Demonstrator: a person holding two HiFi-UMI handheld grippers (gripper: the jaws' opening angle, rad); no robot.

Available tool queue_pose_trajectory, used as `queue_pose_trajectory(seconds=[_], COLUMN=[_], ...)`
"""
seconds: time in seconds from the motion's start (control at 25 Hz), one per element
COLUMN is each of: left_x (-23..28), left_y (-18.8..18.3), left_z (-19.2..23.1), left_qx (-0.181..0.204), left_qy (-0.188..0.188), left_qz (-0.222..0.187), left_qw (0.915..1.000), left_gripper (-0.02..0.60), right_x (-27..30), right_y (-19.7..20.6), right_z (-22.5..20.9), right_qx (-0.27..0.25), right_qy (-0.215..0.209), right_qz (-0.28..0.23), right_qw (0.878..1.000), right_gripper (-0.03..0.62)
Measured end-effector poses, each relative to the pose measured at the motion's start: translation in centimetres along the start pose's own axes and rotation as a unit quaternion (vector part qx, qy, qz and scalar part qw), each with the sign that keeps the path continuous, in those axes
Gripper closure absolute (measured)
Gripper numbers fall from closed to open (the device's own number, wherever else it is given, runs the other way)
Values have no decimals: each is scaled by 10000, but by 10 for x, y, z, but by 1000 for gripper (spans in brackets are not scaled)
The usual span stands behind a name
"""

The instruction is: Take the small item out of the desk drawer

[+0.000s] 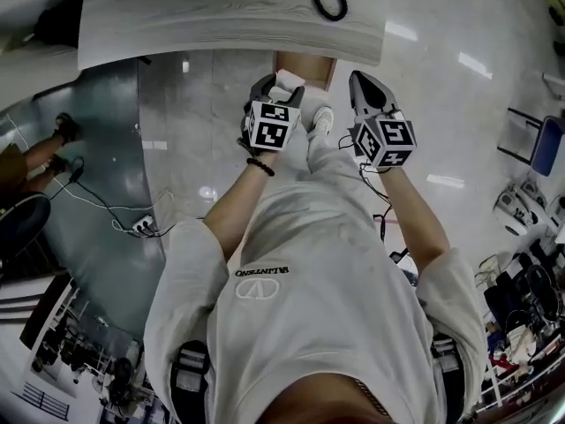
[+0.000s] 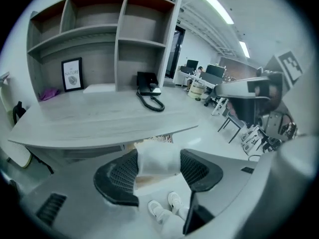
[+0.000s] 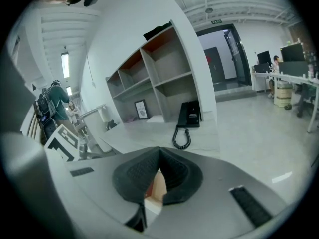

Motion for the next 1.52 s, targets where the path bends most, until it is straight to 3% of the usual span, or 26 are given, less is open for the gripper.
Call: queue_pose_trajectory(seconds=[0.4, 0.68, 0.84, 1.0, 1.36, 1.52], left_x=[-91, -149, -186, -226, -318, -337], left_y=[-69, -136, -175, -209, -265, -270], left_z=[12, 29, 46, 60, 118, 135], left_qx=[93, 178, 184, 142, -473, -690], left_qy=[147, 196, 106, -21, -705, -737], left_qz=[-1050, -1948, -2558, -3197, -4816, -5158], left_qw=[9943, 9805, 9665, 9474, 8723, 8508], left_gripper=[324, 324, 324, 324, 324, 324], right_x=[-46, -93, -120, -148, -211, -235], right_y=[-72, -123, -156, -190, -245, -265], right_z=[12, 20, 22, 24, 29, 31], right_qx=[-397, -690, -809, -851, -1339, -1444], right_qy=[213, 329, 553, 755, 1037, 1141], right_qz=[-560, -1010, -1369, -1760, -2257, -2498], right_qw=[9974, 9919, 9857, 9778, 9594, 9506], right_gripper=[592, 592, 592, 592, 592, 592])
Point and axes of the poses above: the fingertips, and each gripper's own axes: x forward along the fingers, z to its left, y out of its underside, the point moved 3 cm from there along -x, backward along the fingers, and after that the axes turned 13 degrees about -y, right-handed, at the moved point
